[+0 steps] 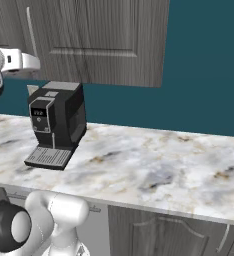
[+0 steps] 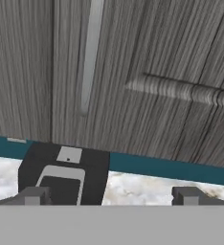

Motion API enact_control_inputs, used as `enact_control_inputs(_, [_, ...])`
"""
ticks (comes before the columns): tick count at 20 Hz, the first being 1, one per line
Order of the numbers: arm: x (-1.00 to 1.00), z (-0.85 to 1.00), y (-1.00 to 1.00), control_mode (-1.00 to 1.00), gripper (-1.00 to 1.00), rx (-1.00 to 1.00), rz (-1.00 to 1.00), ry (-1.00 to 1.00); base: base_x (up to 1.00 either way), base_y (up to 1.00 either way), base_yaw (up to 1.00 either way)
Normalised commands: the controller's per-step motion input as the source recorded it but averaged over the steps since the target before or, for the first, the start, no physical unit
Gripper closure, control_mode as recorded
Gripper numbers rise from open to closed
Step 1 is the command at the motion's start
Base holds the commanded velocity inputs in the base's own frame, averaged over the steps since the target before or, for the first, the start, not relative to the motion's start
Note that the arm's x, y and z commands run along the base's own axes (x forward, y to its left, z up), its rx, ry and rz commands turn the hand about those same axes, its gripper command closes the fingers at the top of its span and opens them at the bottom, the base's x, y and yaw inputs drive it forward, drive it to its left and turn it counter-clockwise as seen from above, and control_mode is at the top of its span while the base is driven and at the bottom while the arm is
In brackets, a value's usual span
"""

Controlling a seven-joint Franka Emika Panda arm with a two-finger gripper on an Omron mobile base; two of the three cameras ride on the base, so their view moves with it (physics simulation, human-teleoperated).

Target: Open the cabinet, pick the kettle from the cabinet, and place it in the sink.

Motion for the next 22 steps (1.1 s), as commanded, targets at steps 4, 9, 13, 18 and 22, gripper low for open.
enact_control_inputs(4, [0.12, 0.36, 0.07, -1.00, -1.00, 0.00, 0.02, -0.05, 0.00, 0.00, 0.00])
enact_control_inputs(9, [0.21, 0.32, 0.09, -1.00, -1.00, 0.00, 0.01, -0.19, 0.00, 0.00, 0.00])
enact_control_inputs(13, [0.20, 0.39, 0.10, -1.00, -1.00, 0.00, 0.00, -0.16, 0.00, 0.00, 0.00])
enact_control_inputs(18, [0.24, 0.28, 0.13, -1.00, -1.00, 0.00, 0.00, -0.18, 0.00, 0.00, 0.00])
enact_control_inputs(22, [0.41, 0.13, 0.14, -1.00, -1.00, 0.00, 0.00, -0.04, 0.00, 0.00, 0.00])
